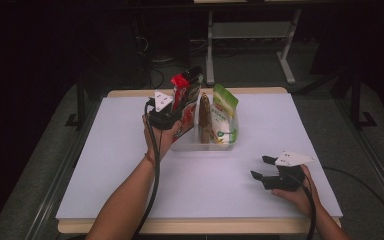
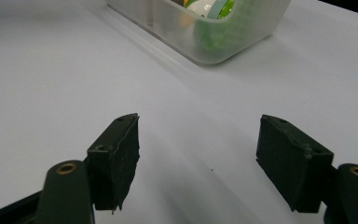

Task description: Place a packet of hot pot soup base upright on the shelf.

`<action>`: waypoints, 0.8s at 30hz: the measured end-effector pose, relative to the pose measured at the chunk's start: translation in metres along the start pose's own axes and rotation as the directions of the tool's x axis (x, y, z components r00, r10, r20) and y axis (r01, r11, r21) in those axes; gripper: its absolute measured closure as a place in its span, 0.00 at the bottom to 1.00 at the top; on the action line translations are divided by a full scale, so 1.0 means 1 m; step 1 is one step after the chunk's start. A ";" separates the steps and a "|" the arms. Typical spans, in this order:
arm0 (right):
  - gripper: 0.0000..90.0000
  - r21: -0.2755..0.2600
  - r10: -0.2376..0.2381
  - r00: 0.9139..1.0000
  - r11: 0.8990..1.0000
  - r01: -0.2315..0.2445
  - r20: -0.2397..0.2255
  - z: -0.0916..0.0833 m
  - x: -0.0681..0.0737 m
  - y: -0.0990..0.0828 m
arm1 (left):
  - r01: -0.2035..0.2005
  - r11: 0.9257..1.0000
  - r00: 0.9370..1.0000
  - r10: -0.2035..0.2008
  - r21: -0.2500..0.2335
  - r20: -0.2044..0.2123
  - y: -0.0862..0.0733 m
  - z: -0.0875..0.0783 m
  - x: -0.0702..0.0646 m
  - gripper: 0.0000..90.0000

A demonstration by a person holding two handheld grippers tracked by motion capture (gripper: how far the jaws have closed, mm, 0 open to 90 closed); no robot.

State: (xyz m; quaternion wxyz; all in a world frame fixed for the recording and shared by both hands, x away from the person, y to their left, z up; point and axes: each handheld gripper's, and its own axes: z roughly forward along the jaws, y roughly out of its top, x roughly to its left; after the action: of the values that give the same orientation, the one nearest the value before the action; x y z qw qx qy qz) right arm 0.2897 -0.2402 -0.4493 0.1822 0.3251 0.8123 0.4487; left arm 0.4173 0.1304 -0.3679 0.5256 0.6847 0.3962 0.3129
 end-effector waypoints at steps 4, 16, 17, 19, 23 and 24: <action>0.32 -0.009 -0.001 1.000 1.000 0.001 -0.003 -0.001 0.000 0.000 | 0.002 0.999 1.000 -0.002 -0.032 -0.003 -0.016 0.000 -0.002 0.84; 0.32 -0.007 -0.008 1.000 1.000 0.008 -0.009 -0.001 0.002 0.001 | 0.049 0.997 0.997 -0.045 -0.061 0.066 -0.035 -0.005 0.003 0.77; 0.32 -0.006 -0.006 1.000 1.000 0.006 -0.010 -0.001 0.002 0.001 | 0.041 0.998 0.997 -0.038 -0.049 0.072 -0.035 -0.006 0.004 0.75; 0.32 -0.003 -0.007 1.000 1.000 0.007 -0.008 -0.002 0.001 0.000 | 0.005 1.000 0.996 -0.004 -0.016 0.092 -0.033 -0.007 0.006 0.74; 0.32 -0.005 -0.005 1.000 1.000 0.005 -0.009 -0.002 0.001 0.000 | -0.025 0.999 0.993 0.021 0.039 0.112 -0.032 -0.011 0.009 0.73; 0.32 -0.005 -0.005 1.000 1.000 0.005 -0.011 -0.002 0.001 0.000 | -0.051 0.997 0.993 0.045 0.056 0.109 -0.032 -0.013 0.010 0.74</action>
State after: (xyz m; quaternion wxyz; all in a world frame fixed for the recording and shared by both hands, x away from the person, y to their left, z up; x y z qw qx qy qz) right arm 0.2878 -0.2404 -0.4478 0.1797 0.3203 0.8130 0.4519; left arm 0.4043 0.1490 -0.3952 0.5181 0.7251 0.3598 0.2763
